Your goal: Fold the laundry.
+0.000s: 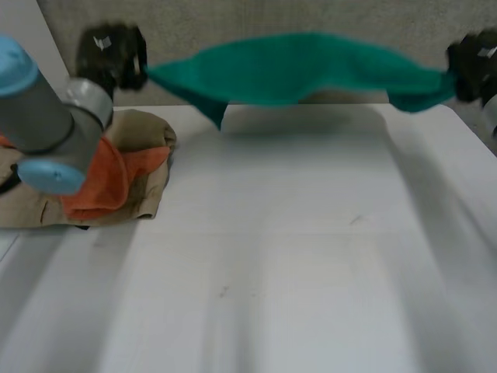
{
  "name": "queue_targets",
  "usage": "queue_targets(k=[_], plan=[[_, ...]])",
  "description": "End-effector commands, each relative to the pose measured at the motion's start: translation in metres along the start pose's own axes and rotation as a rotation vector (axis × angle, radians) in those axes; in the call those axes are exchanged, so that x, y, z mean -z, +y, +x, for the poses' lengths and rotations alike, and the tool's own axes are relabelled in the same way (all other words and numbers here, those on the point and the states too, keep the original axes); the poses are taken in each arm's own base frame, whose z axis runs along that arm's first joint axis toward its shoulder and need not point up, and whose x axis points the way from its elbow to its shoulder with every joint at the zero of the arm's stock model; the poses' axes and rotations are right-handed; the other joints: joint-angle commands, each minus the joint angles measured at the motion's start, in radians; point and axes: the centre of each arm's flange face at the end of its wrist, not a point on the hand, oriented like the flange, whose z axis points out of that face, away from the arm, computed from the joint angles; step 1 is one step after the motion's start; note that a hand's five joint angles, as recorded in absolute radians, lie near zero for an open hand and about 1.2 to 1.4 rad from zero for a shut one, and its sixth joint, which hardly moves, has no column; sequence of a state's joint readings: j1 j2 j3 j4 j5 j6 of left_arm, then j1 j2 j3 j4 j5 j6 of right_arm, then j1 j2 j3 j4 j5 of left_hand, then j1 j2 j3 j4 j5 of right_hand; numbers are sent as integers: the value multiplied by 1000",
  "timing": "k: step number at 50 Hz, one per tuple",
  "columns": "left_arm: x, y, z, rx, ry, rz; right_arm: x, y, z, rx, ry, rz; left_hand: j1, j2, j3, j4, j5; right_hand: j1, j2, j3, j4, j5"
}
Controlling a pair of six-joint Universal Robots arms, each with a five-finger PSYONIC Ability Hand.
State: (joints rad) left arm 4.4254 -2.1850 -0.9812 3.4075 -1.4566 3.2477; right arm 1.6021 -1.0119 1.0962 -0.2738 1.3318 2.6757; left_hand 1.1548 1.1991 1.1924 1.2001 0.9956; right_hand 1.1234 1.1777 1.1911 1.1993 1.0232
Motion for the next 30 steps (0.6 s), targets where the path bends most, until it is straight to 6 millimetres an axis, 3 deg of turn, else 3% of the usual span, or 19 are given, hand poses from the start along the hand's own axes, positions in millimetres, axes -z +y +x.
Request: queue_targets(k=[1,3,7,12,13,16,17,20,24,30], plan=[[38,72,16,13,60,-247,15,59,-42,51,-143,-232,242,197,204,196,226,273,219,205,197,198],[55,83,21,15,83,-327,25,69,-48,69,-186,-307,242,197,204,196,226,273,219,205,197,198],[89,82,25,17,121,-462,50,81,-48,71,-266,-464,242,197,204,196,226,273,219,205,197,198],[145,63,24,-23,166,-686,95,80,-32,84,-367,-658,242,197,204,196,226,273,219,205,197,198],[165,56,22,-55,183,-762,111,77,-24,116,-398,-714,242,197,204,196,226,273,219,205,197,198],[194,45,19,-123,227,-869,137,76,-14,198,-469,-793,242,197,204,196,226,273,219,205,197,198],[213,40,18,-173,267,-951,153,78,-8,262,-525,-829,242,197,204,196,226,273,219,205,197,198],[235,34,13,-224,325,-1058,171,80,0,357,-606,-860,242,197,204,196,226,273,219,205,197,198],[228,29,8,-276,338,-1011,174,83,-7,416,-661,-820,242,197,204,196,226,273,219,205,197,198],[176,50,11,-260,248,-879,139,90,-16,328,-528,-752,242,197,204,196,226,273,219,205,197,198]])
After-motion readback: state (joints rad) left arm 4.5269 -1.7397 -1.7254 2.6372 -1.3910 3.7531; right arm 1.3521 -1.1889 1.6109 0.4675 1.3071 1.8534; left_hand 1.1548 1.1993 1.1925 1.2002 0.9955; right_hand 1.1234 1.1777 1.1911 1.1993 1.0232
